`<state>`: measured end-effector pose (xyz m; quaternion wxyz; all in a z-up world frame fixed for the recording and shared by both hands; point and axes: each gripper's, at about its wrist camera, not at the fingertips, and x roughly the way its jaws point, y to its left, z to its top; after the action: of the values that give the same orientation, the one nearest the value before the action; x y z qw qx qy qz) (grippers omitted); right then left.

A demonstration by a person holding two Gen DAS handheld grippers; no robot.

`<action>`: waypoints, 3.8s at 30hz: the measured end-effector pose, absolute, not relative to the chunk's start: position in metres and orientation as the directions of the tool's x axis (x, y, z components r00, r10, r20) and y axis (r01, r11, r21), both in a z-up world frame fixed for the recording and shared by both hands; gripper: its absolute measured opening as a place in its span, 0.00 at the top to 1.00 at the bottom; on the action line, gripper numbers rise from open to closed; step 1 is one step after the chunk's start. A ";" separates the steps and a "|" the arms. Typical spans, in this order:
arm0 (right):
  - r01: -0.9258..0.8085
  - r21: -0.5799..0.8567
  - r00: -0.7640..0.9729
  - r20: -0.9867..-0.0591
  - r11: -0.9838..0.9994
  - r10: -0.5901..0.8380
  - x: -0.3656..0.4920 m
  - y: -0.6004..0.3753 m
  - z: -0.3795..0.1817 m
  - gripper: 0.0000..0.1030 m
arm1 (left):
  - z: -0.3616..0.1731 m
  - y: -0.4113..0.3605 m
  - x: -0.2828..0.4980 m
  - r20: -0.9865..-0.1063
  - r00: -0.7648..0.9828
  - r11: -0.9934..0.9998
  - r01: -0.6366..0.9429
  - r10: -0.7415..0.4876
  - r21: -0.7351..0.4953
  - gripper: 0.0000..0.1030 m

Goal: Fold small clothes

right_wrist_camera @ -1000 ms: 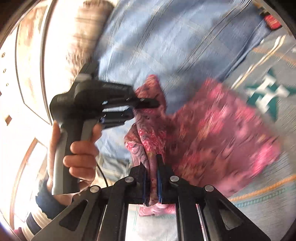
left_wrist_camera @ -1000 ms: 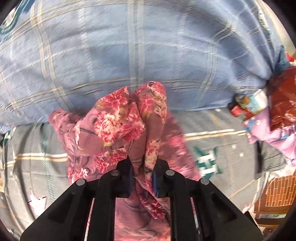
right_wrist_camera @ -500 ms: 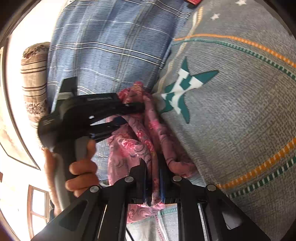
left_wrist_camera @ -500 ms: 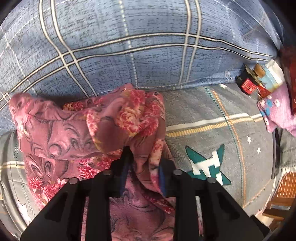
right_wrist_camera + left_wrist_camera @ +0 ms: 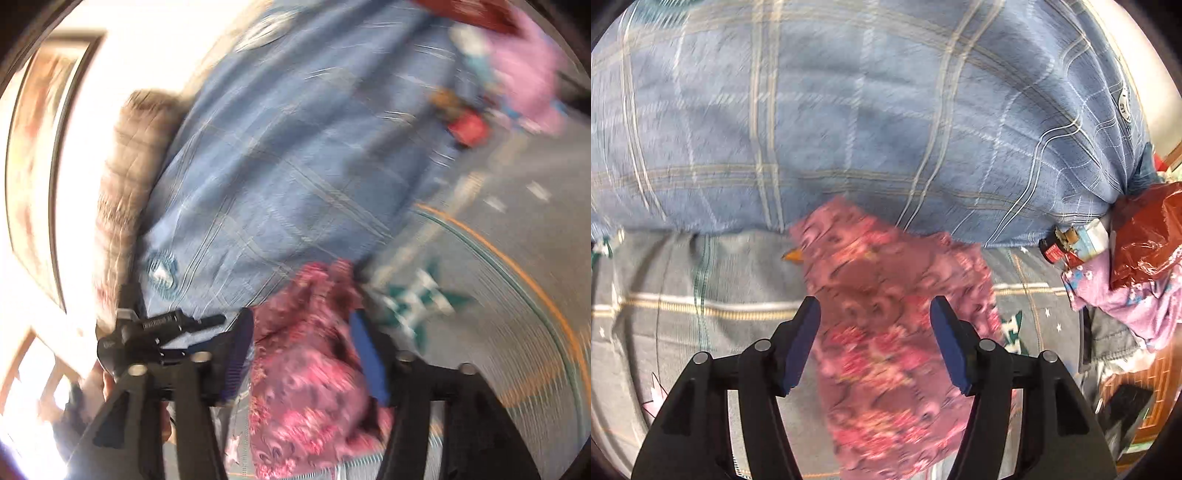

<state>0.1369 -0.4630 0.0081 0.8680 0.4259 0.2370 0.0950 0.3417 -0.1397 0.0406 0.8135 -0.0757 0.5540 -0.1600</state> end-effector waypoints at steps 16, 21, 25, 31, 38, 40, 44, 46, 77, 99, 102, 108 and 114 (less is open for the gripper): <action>0.000 0.537 0.597 -0.676 0.843 0.431 0.343 -0.415 -0.015 0.90 | -0.032 -0.150 0.387 -0.870 0.359 0.941 0.113 -0.339 -0.320 0.42; 0.148 0.513 0.554 -0.751 0.846 0.358 0.360 -0.429 -0.055 0.90 | -0.070 -0.152 0.412 -0.901 0.249 0.933 0.036 -0.356 -0.358 0.41; 0.193 0.516 0.532 -0.770 0.835 0.353 0.363 -0.431 -0.071 0.81 | -0.078 -0.140 0.410 -0.876 0.223 0.895 -0.028 -0.428 -0.444 0.41; 0.086 0.557 0.584 -0.700 0.826 0.411 0.317 -0.439 -0.031 0.72 | -0.045 -0.107 0.360 -0.853 0.254 0.887 0.056 -0.456 -0.458 0.41; 0.066 0.652 0.570 -0.646 0.755 0.508 0.248 -0.459 -0.046 0.53 | -0.054 -0.116 0.288 -0.757 0.142 0.770 0.114 -0.638 -0.627 0.39; 0.066 0.654 0.544 -0.657 0.754 0.522 0.238 -0.445 -0.051 0.57 | -0.056 -0.124 0.277 -0.778 0.138 0.790 0.089 -0.613 -0.606 0.40; -0.036 0.555 0.603 -0.651 0.831 0.461 0.210 -0.429 -0.029 0.94 | -0.053 -0.125 0.256 -0.782 0.166 0.799 0.089 -0.601 -0.595 0.40; -0.027 0.526 0.611 -0.664 0.850 0.431 0.203 -0.426 -0.027 0.96 | -0.066 -0.126 0.249 -0.803 0.140 0.815 0.091 -0.580 -0.573 0.40; 0.001 0.572 0.626 -0.640 0.820 0.446 0.142 -0.457 -0.015 0.83 | -0.038 -0.087 0.214 -0.770 0.201 0.796 0.136 -0.605 -0.590 0.41; -0.020 0.690 0.478 -0.629 0.724 0.613 0.270 -0.431 -0.072 0.35 | -0.076 -0.109 0.307 -0.737 0.151 0.743 -0.016 -0.659 -0.669 0.25; -0.058 0.758 0.484 -0.548 0.650 0.682 0.269 -0.441 -0.077 0.35 | -0.078 -0.110 0.308 -0.720 0.155 0.727 -0.015 -0.677 -0.686 0.23; -0.083 0.638 0.461 -0.657 0.766 0.597 0.266 -0.426 -0.075 0.65 | -0.075 -0.116 0.308 -0.718 0.171 0.725 -0.028 -0.675 -0.688 0.49; -0.129 0.545 0.468 -0.703 0.829 0.535 0.252 -0.400 -0.039 0.77 | -0.047 -0.109 0.296 -0.709 0.210 0.729 0.027 -0.673 -0.684 0.70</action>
<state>0.2517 -0.4003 -0.0392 0.8298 0.2138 0.4752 0.2000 0.2964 -0.1092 -0.0475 0.7262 -0.2783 0.5806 -0.2411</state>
